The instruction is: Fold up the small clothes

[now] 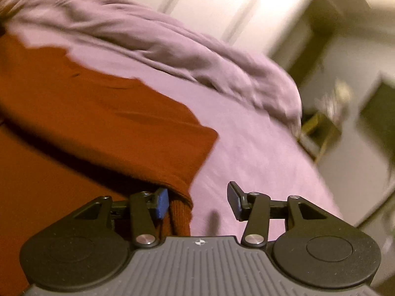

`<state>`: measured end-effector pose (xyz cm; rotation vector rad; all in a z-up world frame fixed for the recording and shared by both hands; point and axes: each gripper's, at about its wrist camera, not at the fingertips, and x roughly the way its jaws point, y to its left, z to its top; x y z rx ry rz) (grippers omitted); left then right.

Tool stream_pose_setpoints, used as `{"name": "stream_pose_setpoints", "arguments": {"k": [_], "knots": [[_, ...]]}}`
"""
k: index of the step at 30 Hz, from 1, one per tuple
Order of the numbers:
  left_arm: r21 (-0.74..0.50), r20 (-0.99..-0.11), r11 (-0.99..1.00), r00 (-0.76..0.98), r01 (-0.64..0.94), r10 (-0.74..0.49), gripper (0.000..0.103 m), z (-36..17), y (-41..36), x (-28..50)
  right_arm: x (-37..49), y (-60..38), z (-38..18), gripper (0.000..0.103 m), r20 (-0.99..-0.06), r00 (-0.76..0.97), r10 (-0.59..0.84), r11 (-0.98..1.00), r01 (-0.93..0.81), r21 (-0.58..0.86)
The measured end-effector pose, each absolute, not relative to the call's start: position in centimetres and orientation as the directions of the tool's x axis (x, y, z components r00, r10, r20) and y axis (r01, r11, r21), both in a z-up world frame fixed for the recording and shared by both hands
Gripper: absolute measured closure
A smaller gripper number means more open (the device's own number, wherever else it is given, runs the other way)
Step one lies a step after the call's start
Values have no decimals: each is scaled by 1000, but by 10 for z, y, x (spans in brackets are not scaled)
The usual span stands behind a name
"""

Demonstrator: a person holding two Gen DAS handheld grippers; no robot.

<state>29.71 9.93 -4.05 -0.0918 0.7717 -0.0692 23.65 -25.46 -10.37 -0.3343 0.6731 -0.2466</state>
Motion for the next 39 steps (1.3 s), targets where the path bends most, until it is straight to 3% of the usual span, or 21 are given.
{"name": "stream_pose_setpoints", "arguments": {"k": [1, 3, 8, 11, 13, 16, 21, 22, 28, 33, 39], "knots": [[-95, -699, 995, 709, 38, -94, 97, -45, 95, 297, 237, -265, -104, 39, -576, 753, -318, 932, 136, -337], [-79, -716, 996, 692, 48, -90, 97, -54, 91, 299, 236, -274, -104, 35, -581, 756, -303, 942, 145, -302], [-68, -737, 997, 672, 36, -75, 97, -65, 95, 303, 230, -252, -104, 35, -542, 773, -331, 891, 67, -449], [-61, -716, 997, 695, 42, -73, 96, -57, 98, 302, 219, -248, -93, 35, -538, 780, -320, 889, 51, -455], [-26, -709, 999, 704, 33, -42, 80, -54, 98, 302, 211, -246, -86, 35, -525, 783, -332, 883, 63, -464], [28, -700, 999, 714, 22, 4, 66, -51, 103, 302, 200, -237, -76, 35, -478, 805, -351, 860, 75, -505], [-42, -734, 999, 677, 25, -48, 52, -49, 119, 293, 207, -220, -62, 36, -452, 844, -288, 869, 32, -494], [-44, -739, 999, 671, 29, -52, 51, -50, 120, 290, 213, -215, -64, 41, -459, 846, -272, 868, 9, -497], [12, -786, 999, 618, 45, -19, 53, -73, 116, 287, 243, -196, -95, 74, -579, 796, -176, 895, -115, -431], [24, -772, 999, 635, 24, 3, 53, -82, 109, 293, 243, -198, -123, 77, -520, 806, -283, 816, -83, -572], [25, -760, 1000, 650, 9, 13, 67, -83, 101, 298, 250, -199, -123, 76, -529, 791, -308, 809, -74, -583]]}}
